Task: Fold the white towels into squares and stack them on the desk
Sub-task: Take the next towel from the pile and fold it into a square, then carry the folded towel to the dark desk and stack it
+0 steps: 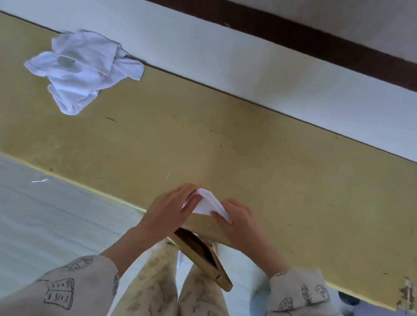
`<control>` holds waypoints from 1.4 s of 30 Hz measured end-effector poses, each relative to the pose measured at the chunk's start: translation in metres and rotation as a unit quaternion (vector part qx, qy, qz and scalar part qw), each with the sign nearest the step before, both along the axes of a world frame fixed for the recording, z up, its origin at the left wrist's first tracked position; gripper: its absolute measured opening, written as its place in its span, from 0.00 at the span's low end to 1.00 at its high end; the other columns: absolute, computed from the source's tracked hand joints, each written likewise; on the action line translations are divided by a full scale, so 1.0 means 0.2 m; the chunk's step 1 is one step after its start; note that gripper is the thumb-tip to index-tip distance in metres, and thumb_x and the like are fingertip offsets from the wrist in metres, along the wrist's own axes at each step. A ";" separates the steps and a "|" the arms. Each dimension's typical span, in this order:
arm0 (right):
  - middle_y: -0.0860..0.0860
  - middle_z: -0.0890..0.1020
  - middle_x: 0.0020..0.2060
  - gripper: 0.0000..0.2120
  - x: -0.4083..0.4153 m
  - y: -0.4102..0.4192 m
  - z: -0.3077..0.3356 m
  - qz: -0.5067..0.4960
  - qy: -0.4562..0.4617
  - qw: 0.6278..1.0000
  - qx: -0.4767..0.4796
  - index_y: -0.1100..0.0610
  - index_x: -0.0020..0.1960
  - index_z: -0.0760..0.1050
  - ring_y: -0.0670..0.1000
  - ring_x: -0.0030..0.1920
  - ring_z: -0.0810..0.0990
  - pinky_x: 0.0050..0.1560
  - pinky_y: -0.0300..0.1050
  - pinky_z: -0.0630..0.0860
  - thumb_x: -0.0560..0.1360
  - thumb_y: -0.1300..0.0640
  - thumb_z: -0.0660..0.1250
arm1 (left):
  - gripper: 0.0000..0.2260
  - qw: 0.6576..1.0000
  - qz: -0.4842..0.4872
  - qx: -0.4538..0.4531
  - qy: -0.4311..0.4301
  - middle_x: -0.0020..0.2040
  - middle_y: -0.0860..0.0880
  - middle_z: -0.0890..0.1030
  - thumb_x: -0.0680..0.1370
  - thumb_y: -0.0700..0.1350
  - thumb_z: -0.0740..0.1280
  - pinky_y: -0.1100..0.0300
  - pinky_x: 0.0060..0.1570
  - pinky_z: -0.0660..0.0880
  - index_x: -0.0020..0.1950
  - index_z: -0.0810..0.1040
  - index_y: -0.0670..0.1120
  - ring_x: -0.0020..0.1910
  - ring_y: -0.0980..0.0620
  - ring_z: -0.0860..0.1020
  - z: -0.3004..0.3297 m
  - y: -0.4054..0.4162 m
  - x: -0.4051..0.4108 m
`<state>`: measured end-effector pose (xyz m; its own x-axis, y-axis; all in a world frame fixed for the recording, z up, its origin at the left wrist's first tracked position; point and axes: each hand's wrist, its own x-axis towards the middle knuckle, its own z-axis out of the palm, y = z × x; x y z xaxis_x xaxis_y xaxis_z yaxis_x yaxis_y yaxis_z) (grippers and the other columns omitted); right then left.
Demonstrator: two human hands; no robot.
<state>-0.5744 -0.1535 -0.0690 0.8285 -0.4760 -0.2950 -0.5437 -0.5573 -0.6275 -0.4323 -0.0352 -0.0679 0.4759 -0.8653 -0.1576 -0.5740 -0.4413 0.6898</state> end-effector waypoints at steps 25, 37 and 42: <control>0.50 0.62 0.26 0.19 1.14 2.78 0.81 0.519 -0.173 0.837 -0.013 0.52 0.31 0.54 0.49 0.30 0.59 0.30 0.40 0.57 0.73 0.57 0.64 | 0.09 0.781 0.623 -0.035 -0.016 0.46 0.53 0.79 0.79 0.42 0.61 0.62 0.46 0.72 0.58 0.75 0.48 0.42 0.51 0.78 0.66 3.15 -0.07; 0.48 0.63 0.24 0.19 1.42 4.54 0.92 0.659 -0.171 0.728 0.079 0.52 0.30 0.59 0.48 0.29 0.59 0.31 0.41 0.58 0.74 0.54 0.66 | 0.08 0.578 0.811 -0.089 0.010 0.43 0.53 0.81 0.79 0.41 0.60 0.66 0.40 0.73 0.52 0.73 0.54 0.41 0.54 0.80 0.72 4.69 -0.25; 0.48 0.61 0.26 0.18 1.71 5.20 0.92 0.689 -0.192 0.693 0.087 0.55 0.31 0.59 0.48 0.30 0.58 0.31 0.42 0.57 0.74 0.56 0.65 | 0.07 0.557 0.827 -0.078 0.004 0.45 0.53 0.81 0.80 0.42 0.59 0.71 0.36 0.72 0.52 0.73 0.54 0.42 0.55 0.80 0.73 5.27 -0.02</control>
